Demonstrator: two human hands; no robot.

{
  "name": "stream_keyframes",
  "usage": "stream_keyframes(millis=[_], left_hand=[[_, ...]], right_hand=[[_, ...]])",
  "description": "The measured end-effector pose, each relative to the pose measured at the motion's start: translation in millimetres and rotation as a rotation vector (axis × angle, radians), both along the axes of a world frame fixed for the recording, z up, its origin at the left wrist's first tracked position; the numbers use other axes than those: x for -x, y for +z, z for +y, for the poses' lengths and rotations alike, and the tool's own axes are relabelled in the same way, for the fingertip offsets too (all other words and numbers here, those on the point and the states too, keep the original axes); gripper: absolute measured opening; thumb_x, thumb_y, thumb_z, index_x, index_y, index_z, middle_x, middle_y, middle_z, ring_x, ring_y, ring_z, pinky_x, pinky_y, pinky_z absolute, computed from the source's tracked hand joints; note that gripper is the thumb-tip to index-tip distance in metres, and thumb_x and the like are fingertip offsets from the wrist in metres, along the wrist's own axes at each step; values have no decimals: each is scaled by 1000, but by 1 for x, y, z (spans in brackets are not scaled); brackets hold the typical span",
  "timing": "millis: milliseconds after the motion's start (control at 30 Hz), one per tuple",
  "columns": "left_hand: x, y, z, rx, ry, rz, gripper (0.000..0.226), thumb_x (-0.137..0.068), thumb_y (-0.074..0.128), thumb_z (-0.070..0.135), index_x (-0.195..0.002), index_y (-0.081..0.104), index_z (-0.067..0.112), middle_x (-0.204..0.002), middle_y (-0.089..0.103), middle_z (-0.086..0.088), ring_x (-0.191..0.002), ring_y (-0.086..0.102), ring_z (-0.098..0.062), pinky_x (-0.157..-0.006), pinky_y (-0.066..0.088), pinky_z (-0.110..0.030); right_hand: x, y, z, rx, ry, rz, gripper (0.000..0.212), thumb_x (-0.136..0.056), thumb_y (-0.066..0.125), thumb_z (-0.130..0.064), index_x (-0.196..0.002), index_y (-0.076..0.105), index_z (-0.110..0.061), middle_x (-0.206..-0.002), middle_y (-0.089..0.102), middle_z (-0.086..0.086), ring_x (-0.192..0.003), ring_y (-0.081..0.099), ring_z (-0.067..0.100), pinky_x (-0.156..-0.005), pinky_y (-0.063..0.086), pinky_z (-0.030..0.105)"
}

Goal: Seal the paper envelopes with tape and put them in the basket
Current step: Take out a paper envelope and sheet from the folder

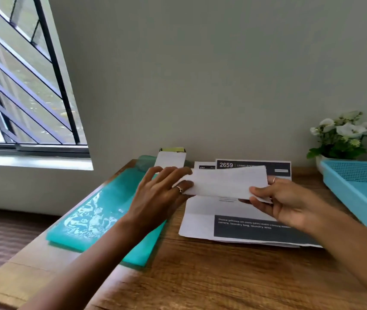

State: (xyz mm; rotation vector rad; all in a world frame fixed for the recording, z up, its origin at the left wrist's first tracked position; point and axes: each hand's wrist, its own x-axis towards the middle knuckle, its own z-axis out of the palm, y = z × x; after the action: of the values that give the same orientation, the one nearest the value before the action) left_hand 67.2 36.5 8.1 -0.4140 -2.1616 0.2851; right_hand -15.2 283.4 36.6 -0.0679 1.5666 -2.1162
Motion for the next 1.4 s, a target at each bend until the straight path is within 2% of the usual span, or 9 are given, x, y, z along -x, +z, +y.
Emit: stream_keyframes(millis=[100,267,433,533,633,700,800,967,1400], left_hand=[[5,5,-16,-192,97,-86,50,-86,45,60,-114,62,22,-128,55,-1,-110,51,-17,-90,41,-36],[39,7,-49,-602,345,-229,44,-88,58,45,-119,57,14,-128,54,-5,-114,50,-23,-93,43,-41],[85,4,-62,-855,559,-540,67,-76,61,64,-114,55,9,-118,59,-9,-96,57,-22,-80,53,-37],[118,-2,-61,-970,565,-639,97,-60,56,82,-127,49,12,-125,57,-9,-109,55,-28,-88,51,-44],[148,-7,-54,-999,592,-655,127,-41,46,94,-140,33,16,-140,44,-12,-126,41,-33,-101,39,-52],[157,-6,-45,-1027,637,-632,122,-57,57,83,-147,16,11,-148,31,-17,-135,28,-38,-108,26,-54],[163,-10,-35,-1011,693,-561,116,-68,60,73,-148,5,10,-150,25,-21,-137,22,-41,-109,20,-56],[172,-26,-35,-1098,717,-446,104,-77,61,61,-148,4,10,-149,24,-22,-137,20,-39,-112,15,-53],[171,-41,-41,-1266,558,-249,96,-78,60,60,-146,13,11,-147,29,-16,-136,25,-36,-114,17,-50]], right_hand=[[15,-1,-15,94,-131,17,30,-88,48,15,-110,56,-5,-116,60,19,-89,64,34,-41,53,21],[28,-9,-31,136,-303,37,35,-92,48,9,-121,51,-9,-119,55,18,-98,61,36,-44,54,21],[37,-28,-33,165,-400,16,31,-93,48,6,-117,51,-14,-121,53,15,-100,61,32,-53,59,25],[42,-34,-28,181,-411,-23,29,-93,48,5,-114,52,-15,-122,53,15,-104,60,33,-55,59,25],[45,-41,-26,157,-441,1,34,-93,48,5,-121,52,-15,-124,53,12,-102,60,30,-55,59,25],[46,-45,-26,138,-448,32,32,-94,48,3,-120,51,-16,-123,54,11,-95,60,26,-66,59,29],[44,-50,-28,108,-456,91,33,-95,47,2,-121,52,-17,-119,55,7,-89,61,21,-79,54,35],[43,-60,-31,43,-450,222,33,-96,47,0,-124,54,-15,-112,63,4,-83,66,18,-57,58,21],[45,-66,-30,72,-431,261,31,-96,47,-1,-122,55,-15,-115,63,3,-87,67,18,-57,58,21]])
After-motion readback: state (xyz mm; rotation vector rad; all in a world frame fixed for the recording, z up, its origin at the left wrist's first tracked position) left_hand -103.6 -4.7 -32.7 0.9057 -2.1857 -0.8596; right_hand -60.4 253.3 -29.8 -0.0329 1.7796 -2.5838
